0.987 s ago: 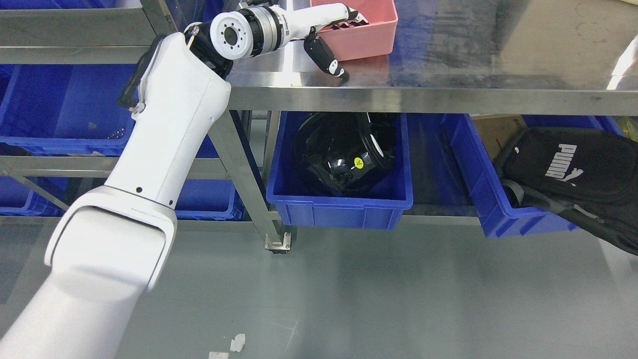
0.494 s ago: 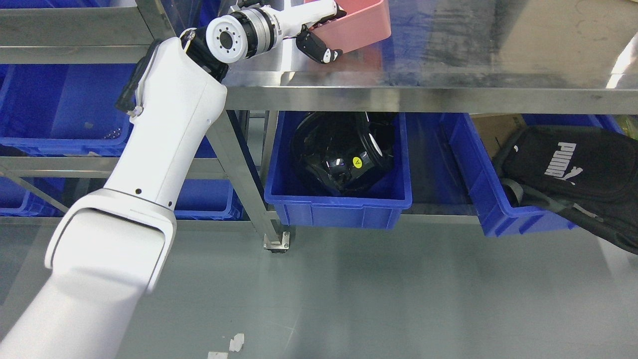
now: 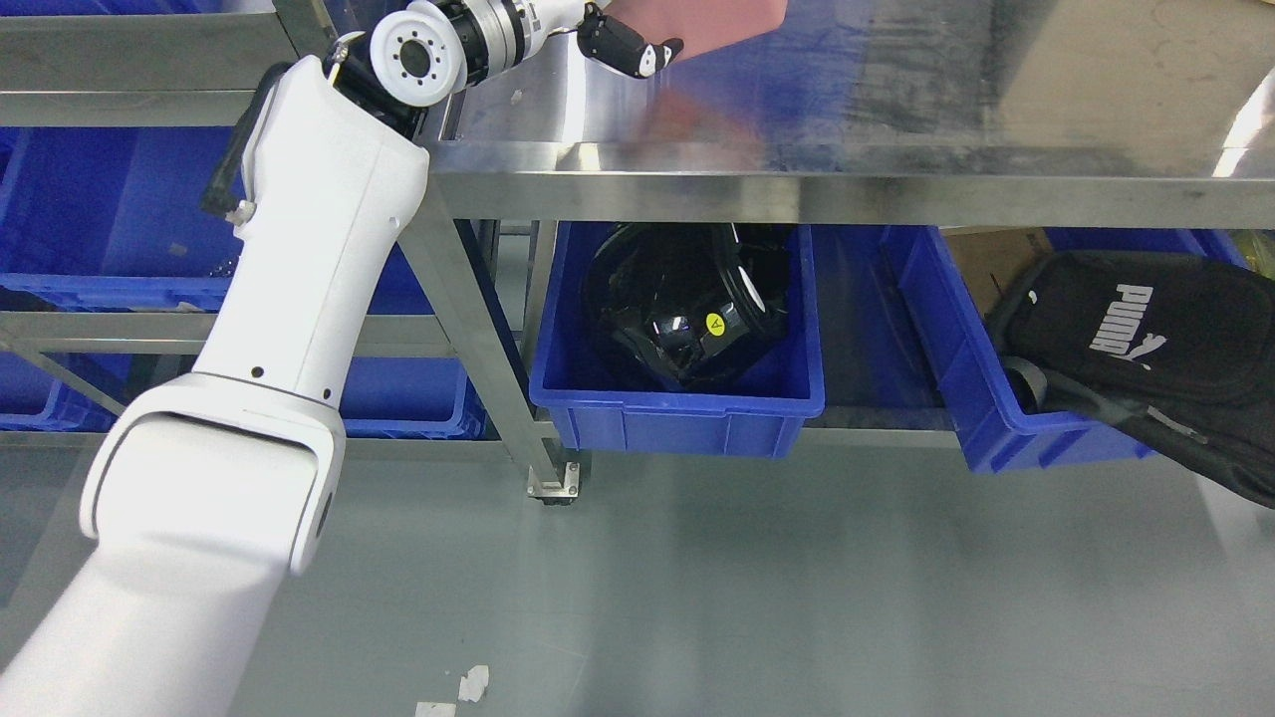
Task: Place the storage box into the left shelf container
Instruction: 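Lift the pink box off the shelf top with the left hand, then hold the pink box in the left hand while the robot turns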
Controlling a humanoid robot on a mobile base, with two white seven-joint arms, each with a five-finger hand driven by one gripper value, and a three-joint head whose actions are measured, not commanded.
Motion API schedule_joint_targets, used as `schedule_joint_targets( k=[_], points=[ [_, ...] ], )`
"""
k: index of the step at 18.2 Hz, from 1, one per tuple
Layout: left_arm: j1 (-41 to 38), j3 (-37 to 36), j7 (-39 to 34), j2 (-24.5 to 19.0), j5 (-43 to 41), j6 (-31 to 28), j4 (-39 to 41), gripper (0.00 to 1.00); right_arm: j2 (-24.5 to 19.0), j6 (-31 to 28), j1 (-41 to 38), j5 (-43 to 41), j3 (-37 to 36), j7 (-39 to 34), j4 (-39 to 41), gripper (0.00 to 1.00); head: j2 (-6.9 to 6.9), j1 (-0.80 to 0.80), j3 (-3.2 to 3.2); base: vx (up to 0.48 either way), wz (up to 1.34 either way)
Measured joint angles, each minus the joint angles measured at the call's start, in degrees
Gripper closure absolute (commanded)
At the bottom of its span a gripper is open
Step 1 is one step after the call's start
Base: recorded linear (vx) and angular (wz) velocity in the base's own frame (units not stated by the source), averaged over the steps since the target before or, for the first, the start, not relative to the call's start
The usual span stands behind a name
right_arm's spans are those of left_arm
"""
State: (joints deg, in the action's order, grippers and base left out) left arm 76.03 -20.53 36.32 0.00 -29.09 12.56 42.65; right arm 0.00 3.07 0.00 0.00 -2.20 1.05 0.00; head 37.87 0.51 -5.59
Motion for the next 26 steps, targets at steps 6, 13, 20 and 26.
schedule_joint_targets(
  k=[6, 13, 20, 26],
  points=[
    [-0.15, 5.22, 2.01, 0.00, 0.17, 7.63, 3.02, 0.98, 0.00, 0.11, 0.00, 0.00, 0.00, 0.00, 0.00, 0.01, 0.00, 0.00, 0.00, 0.000, 0.00],
    [-7.77, 8.42, 3.99, 0.00, 0.32, 10.08, 11.60, 0.98, 0.00, 0.15, 0.01, 0.00, 0.00, 0.00, 0.00, 0.01, 0.00, 0.00, 0.00, -0.004, 0.00],
    [-16.28, 7.01, 4.17, 0.00, 2.89, 10.32, 22.22, 0.98, 0.00, 0.41, 0.01, 0.00, 0.00, 0.00, 0.00, 0.01, 0.00, 0.00, 0.00, -0.112, 0.06],
    [-24.12, 3.71, 4.48, 0.00, 4.54, 10.18, 29.67, 0.98, 0.00, 0.22, -0.02, 0.00, 0.00, 0.00, 0.00, 0.01, 0.00, 0.00, 0.00, -0.187, 0.51]
  ],
)
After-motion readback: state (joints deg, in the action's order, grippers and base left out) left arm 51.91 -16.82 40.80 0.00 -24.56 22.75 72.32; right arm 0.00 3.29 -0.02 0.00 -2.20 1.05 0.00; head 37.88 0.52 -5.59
